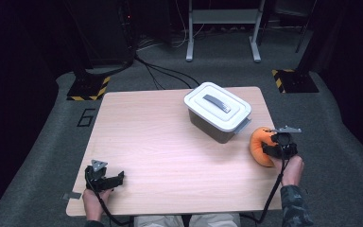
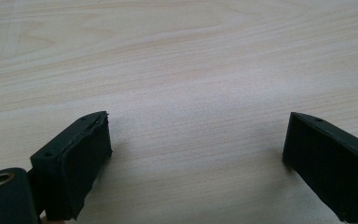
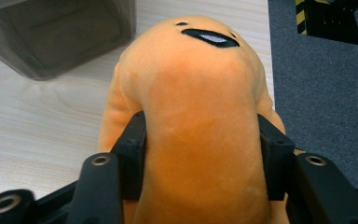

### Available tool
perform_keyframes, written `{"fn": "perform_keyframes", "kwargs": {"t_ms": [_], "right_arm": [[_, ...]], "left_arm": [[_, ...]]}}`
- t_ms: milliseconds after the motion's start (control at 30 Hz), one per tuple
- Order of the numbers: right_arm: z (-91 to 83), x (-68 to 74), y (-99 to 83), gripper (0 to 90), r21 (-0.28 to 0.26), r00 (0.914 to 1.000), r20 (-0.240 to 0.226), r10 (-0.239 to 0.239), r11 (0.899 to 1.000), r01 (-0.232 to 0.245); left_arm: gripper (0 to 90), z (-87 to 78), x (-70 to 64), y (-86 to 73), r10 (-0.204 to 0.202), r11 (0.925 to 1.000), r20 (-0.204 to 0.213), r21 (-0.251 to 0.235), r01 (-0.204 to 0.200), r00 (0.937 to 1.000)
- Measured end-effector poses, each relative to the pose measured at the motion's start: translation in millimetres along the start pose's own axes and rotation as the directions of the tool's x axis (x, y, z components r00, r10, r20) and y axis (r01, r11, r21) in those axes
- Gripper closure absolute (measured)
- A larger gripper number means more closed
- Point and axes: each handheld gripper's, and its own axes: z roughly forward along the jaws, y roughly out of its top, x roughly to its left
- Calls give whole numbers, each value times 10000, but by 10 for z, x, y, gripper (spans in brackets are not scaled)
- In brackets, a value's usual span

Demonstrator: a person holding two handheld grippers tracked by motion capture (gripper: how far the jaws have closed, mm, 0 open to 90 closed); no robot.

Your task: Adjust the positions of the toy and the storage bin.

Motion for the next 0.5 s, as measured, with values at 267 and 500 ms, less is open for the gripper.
{"fn": "perform_keyframes", "kwargs": {"t_ms": [267,500], "right_arm": [[-56,-21,20,172,-379,9998,-52,176,9991,-178],[-146,3,88,90,-660,9995,-324,28,9978,-49]], "left_arm": [[73,0,0,0,0,10000,15,4,0,10000],[74,1,0,0,0,10000,14,1,0,10000]]}}
